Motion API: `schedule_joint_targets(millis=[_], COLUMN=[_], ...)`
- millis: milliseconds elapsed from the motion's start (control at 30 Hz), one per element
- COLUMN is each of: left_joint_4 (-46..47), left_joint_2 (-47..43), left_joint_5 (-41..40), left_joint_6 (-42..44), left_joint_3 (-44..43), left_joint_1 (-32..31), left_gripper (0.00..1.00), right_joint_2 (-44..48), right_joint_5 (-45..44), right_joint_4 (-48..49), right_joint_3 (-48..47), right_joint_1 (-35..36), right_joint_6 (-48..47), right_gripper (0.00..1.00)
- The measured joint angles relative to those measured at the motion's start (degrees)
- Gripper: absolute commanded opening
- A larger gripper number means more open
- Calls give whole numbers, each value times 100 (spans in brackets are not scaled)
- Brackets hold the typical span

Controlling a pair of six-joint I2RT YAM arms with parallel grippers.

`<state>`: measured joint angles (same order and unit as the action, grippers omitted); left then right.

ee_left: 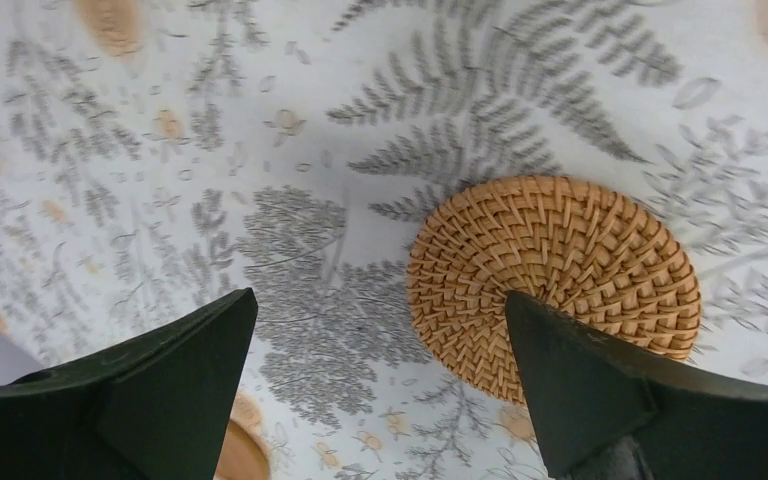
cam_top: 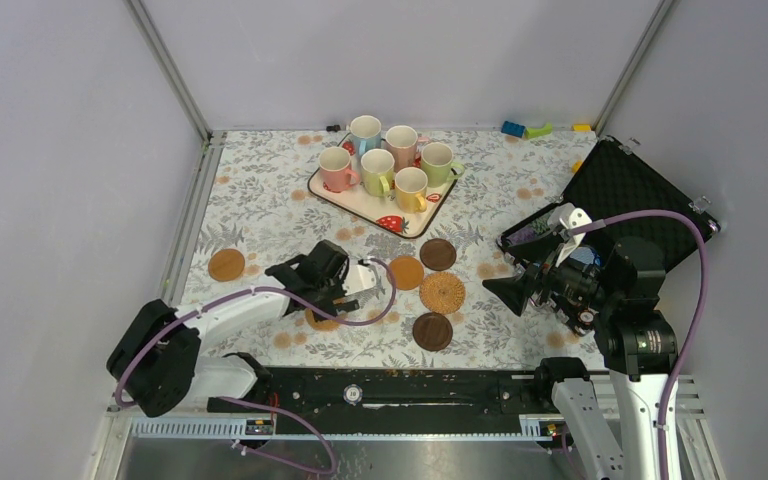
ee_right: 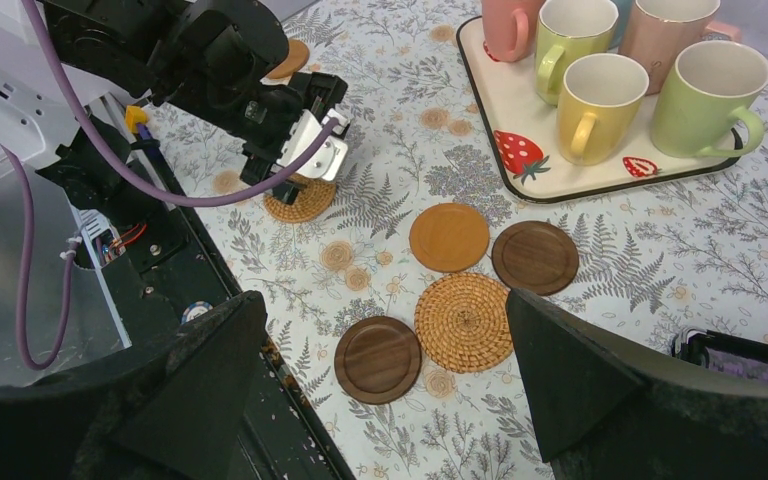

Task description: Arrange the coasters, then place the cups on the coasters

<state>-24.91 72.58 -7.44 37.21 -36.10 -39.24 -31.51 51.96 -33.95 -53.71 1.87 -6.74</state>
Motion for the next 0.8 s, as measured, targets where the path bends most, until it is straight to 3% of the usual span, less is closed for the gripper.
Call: schedule_joint_targets(millis=[367, 800], left_joint_4=[1759, 2363], left_joint_2=[452, 476], left_joint_5=[-1353, -1207], left_joint_6=[210, 804], left_joint_3=[299, 463], left_joint_1=[129, 2347], left_gripper=[99, 99], right_joint_2=[48, 50], right_joint_5=[0, 2], right_joint_4=[2, 2], right_joint_3=[0, 0], right_joint_1=[0, 0], right_joint_6=[-9, -9], right_gripper=[98, 98])
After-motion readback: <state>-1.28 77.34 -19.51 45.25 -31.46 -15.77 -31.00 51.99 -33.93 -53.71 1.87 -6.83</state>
